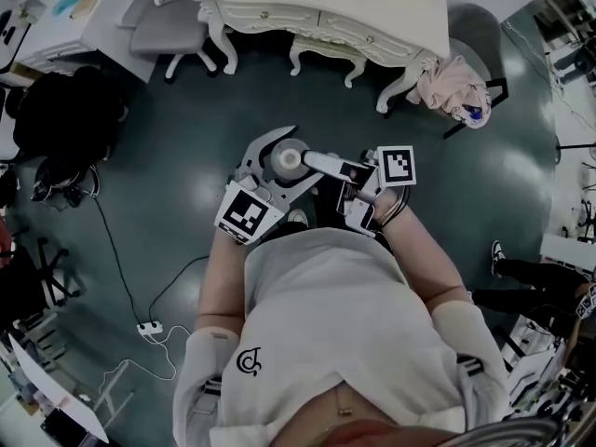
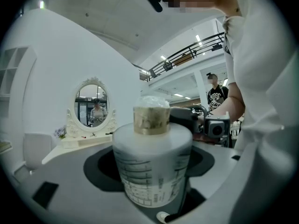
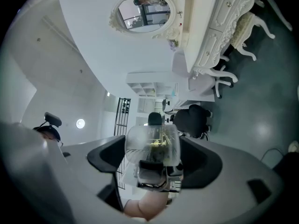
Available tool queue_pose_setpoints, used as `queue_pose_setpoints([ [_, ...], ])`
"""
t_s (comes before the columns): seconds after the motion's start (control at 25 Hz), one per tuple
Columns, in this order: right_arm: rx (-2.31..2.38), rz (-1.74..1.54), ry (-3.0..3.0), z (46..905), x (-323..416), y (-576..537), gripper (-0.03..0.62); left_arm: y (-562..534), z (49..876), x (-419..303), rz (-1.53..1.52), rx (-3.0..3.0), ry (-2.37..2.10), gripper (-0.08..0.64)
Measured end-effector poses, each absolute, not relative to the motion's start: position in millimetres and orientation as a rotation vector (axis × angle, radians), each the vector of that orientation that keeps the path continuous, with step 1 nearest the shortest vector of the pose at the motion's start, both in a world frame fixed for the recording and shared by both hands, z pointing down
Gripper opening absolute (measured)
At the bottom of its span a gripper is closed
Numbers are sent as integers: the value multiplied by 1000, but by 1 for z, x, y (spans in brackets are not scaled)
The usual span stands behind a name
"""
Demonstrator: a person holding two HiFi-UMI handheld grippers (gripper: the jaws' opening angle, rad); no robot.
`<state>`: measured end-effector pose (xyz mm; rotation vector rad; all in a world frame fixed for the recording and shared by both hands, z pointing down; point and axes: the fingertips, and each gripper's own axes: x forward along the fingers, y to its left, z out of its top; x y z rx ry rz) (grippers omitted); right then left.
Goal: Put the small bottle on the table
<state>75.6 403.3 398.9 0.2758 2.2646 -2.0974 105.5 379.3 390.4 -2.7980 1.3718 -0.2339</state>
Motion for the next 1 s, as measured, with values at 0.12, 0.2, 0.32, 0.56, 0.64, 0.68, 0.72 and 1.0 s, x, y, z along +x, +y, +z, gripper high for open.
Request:
queue_pose_setpoints([
  [0.12, 313, -2105, 2262, 401, 65, 383, 365, 358, 394, 95, -248, -2783, 1402, 350],
  [0.2, 344, -2105, 2260, 403, 58, 364, 365, 339, 397, 88, -262, -2770, 1418, 350],
  [0.32, 377, -2110, 2258, 408, 49, 324, 364, 298, 401, 78, -282, -2755, 1442, 350],
  [0.56, 419, -2093, 2253, 398, 28, 213, 365, 187, 392, 57, -314, -2727, 1454, 350],
  [0.64, 417, -2088, 2255, 396, 26, 173, 364, 147, 390, 55, -317, -2725, 1450, 350],
  [0.68, 412, -2086, 2259, 395, 25, 153, 365, 127, 389, 54, -314, -2722, 1452, 350],
  [0.72, 406, -2081, 2268, 395, 25, 133, 365, 107, 388, 54, -310, -2719, 1454, 350],
  [1.0, 378, -2092, 2265, 396, 21, 19, 365, -7, 388, 50, -302, -2730, 1441, 350],
])
